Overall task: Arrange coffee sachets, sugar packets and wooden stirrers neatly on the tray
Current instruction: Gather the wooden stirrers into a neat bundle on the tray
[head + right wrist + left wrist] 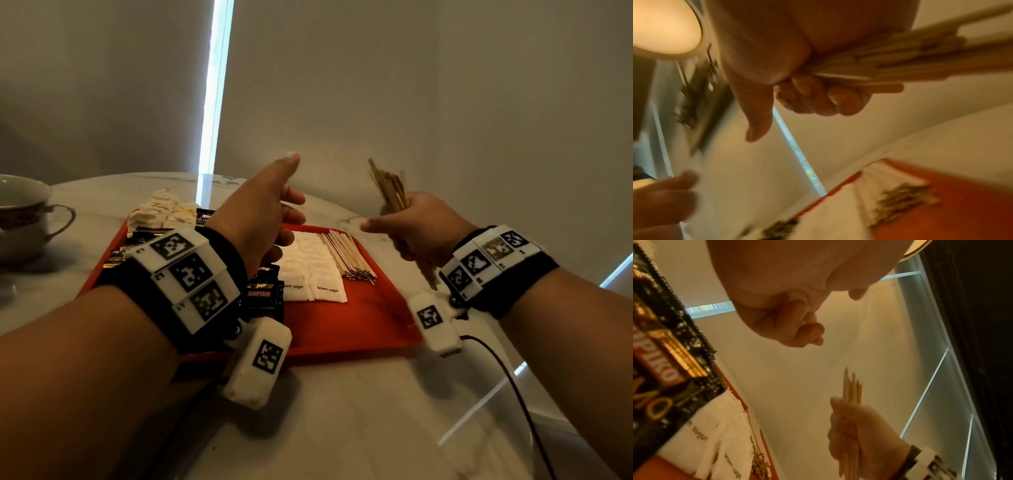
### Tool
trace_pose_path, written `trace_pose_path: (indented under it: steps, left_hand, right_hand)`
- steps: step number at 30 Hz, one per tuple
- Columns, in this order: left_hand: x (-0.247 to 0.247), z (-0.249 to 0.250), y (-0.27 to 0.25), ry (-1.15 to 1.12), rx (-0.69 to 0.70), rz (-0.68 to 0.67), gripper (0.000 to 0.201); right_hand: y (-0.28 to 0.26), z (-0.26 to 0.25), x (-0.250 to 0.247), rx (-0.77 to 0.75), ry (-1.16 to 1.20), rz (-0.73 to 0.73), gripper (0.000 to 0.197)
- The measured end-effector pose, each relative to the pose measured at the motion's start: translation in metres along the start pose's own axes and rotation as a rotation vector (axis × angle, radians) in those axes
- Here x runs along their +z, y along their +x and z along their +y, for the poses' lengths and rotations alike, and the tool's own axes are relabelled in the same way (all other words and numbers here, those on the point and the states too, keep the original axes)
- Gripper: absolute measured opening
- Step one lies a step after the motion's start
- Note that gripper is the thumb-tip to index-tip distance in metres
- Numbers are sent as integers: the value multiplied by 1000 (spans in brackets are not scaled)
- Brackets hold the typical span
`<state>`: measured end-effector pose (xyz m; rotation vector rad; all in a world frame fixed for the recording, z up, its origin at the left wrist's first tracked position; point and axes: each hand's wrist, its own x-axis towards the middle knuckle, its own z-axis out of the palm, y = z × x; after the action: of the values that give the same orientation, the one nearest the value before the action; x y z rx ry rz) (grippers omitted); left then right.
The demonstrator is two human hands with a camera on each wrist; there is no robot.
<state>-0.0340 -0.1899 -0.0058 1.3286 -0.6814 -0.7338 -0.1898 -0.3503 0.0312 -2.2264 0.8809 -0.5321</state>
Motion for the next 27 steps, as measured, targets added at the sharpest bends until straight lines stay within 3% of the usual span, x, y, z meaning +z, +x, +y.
trace_pose_path:
  steps: [4, 6, 8, 10, 13, 16, 21, 27]
  left_hand:
    - [3, 2, -7, 127, 124, -166, 60]
    - [6, 2, -10, 133, 190, -225, 51]
    - [7, 2, -12, 32, 222, -225, 32]
    - [8, 2, -11, -93, 239, -228, 27]
    - [7, -2, -9, -112, 247, -227, 19]
    - [4, -7, -7, 47, 268, -195, 17]
    - [13, -10, -11, 137, 326, -102, 16]
    - [20, -11, -13, 16, 309, 32, 13]
  right_hand:
    - [-13, -36, 36, -126, 185, -187, 18]
    - [-14, -47, 49, -166, 207, -226, 12]
    - [-13, -51, 56, -212, 236, -254, 9]
    - [-10, -49, 59, -267, 259, -261, 1]
    - [-9, -43, 68, -306, 331, -294, 13]
    - [-11, -34, 81, -308, 512, -368, 21]
    - [-12, -18, 84, -316, 647, -328, 31]
    - [-18, -7, 81, -280, 518, -413, 6]
